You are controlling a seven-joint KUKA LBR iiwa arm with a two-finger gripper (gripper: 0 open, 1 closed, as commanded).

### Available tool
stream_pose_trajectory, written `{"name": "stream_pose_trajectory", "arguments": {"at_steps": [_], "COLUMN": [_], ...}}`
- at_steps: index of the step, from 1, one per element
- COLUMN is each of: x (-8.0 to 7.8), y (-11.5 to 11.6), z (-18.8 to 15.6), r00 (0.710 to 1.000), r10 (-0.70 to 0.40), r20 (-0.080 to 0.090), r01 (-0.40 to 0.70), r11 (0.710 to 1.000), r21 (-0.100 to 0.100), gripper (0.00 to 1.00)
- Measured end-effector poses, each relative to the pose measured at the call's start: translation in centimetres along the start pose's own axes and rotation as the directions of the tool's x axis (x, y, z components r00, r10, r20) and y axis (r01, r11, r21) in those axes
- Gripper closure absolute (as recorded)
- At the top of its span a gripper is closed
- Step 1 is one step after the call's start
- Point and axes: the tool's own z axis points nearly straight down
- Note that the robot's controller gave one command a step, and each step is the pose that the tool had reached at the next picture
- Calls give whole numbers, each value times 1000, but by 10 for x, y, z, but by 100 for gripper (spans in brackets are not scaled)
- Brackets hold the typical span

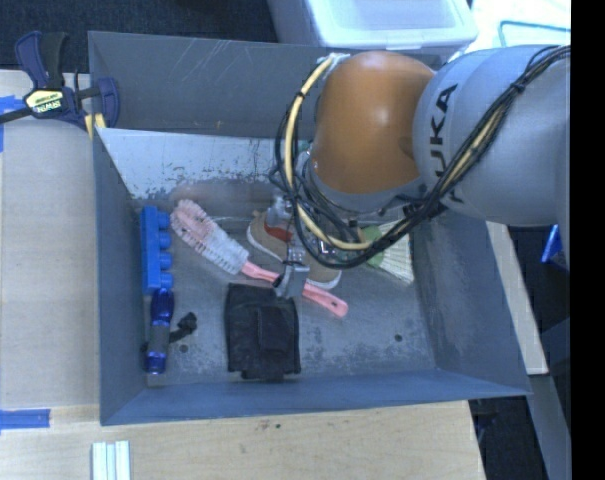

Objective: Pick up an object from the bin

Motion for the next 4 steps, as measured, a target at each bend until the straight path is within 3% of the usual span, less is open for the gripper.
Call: {"name": "stream_pose_trajectory", "arguments": {"at_steps": [1, 2, 3, 4], "x": [4, -3, -11, -7], "y": [-28, -5, -12, -24], "z": [47, 29, 36, 57], "r00": [974, 998, 998, 959], "r10": [-225, -64, 62, 283], "r20": [6, 15, 23, 8], "r01": [225, 65, -62, -282], "r11": [974, 998, 998, 959], "r21": [0, -4, -9, -4], "gripper": [0, 0, 0, 0]}}
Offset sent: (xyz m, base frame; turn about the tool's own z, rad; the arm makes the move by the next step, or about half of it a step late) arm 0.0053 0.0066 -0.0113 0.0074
